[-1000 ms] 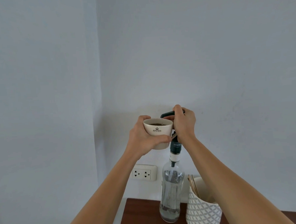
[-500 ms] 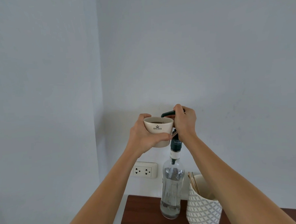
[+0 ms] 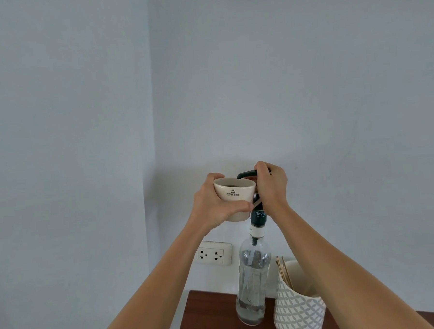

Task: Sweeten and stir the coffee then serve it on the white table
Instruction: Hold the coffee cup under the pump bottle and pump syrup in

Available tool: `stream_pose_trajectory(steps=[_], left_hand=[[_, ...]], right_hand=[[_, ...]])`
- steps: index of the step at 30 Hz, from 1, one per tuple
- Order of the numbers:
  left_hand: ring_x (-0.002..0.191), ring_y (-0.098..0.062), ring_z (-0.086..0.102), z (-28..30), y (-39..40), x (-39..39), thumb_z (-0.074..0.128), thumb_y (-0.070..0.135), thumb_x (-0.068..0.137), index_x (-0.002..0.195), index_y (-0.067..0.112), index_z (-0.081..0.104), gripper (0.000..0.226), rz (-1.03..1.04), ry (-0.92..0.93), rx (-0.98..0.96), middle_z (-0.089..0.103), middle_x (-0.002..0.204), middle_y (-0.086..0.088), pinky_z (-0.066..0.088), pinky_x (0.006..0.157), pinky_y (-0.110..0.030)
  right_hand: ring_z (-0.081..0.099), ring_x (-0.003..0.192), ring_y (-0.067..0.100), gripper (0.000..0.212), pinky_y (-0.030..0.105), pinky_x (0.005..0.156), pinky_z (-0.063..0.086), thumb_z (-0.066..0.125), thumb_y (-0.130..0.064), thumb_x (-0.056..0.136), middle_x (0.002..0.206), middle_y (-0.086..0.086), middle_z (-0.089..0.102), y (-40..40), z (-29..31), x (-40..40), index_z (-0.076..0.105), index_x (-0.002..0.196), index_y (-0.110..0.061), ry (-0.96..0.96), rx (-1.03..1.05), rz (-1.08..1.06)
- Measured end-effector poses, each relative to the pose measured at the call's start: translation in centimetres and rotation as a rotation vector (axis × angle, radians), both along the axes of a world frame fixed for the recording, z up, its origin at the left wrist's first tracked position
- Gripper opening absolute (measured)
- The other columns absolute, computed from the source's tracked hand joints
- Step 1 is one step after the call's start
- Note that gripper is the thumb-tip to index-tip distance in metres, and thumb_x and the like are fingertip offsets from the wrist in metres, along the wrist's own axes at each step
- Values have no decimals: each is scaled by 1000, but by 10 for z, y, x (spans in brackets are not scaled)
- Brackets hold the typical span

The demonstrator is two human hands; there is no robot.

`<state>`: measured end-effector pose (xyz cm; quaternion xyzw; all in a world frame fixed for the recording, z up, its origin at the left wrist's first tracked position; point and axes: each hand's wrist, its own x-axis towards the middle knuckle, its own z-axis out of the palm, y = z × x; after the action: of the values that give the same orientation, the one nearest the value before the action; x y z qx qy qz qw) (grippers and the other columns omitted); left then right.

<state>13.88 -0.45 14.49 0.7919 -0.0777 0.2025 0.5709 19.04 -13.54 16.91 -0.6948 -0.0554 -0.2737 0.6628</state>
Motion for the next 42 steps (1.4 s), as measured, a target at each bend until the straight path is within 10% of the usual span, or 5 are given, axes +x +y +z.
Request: stream_pose_trajectory(steps=[13, 42], left_hand=[[89, -8, 62, 4, 1, 8, 95, 24, 54, 117, 29, 50, 77, -8, -5, -12, 62, 100, 11, 53, 65, -24], [96, -14, 63, -2, 1, 9, 92, 35, 44, 120, 29, 49, 88, 2, 15, -32, 62, 109, 6, 58, 70, -31]], right_hand=[[72, 66, 31, 34, 40, 64, 54, 46, -21, 83, 65, 7, 78, 3, 7, -1, 58, 52, -13, 27, 66, 49], [58, 50, 25, 42, 23, 43, 38, 46, -13, 81, 56, 10, 70, 1, 2, 1, 37, 40, -19, 10, 85, 37]])
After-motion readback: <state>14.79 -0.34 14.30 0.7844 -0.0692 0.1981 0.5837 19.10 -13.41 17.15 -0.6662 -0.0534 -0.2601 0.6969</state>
